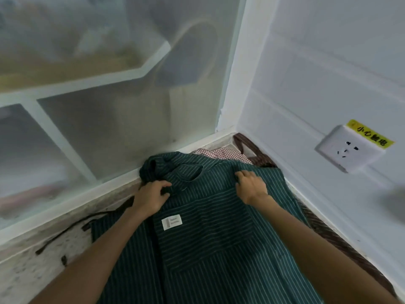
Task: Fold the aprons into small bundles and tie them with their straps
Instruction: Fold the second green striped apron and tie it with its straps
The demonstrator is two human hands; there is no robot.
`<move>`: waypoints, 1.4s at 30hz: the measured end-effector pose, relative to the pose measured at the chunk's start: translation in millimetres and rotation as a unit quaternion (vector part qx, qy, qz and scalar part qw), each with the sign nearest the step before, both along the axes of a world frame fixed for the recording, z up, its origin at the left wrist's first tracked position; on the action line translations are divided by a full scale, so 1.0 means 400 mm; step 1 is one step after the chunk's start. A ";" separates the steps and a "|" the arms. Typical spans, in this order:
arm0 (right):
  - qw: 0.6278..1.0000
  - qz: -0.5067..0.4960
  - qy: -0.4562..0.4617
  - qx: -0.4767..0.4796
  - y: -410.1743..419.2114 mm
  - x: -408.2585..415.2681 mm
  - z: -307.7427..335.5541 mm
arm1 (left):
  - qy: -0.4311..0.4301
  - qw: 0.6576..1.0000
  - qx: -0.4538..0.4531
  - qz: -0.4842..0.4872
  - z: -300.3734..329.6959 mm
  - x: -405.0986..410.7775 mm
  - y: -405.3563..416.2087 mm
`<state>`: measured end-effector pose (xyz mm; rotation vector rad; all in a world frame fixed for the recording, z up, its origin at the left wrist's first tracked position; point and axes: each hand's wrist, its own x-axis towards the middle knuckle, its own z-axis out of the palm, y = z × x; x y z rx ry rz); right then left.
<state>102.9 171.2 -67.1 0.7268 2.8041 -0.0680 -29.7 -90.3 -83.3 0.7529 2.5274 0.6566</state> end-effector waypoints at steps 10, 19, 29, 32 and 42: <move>0.991 0.051 0.058 0.109 0.146 -0.050 -0.068 | 0.096 0.970 -0.132 -0.179 0.012 -0.091 0.214; 0.952 0.010 0.202 -0.229 0.093 0.178 0.073 | 0.071 0.988 0.027 -0.135 0.045 -0.058 0.073; 0.970 0.077 0.178 -0.149 -0.102 0.351 0.111 | -0.100 0.965 -0.208 -0.125 0.094 0.097 -0.119; 0.960 0.129 0.215 -0.125 -0.185 0.402 0.093 | -0.270 0.959 0.016 0.085 0.122 0.206 -0.034; 0.904 0.277 -0.205 -0.254 -0.370 0.495 0.122 | -0.412 0.854 0.171 0.268 0.048 0.314 -0.043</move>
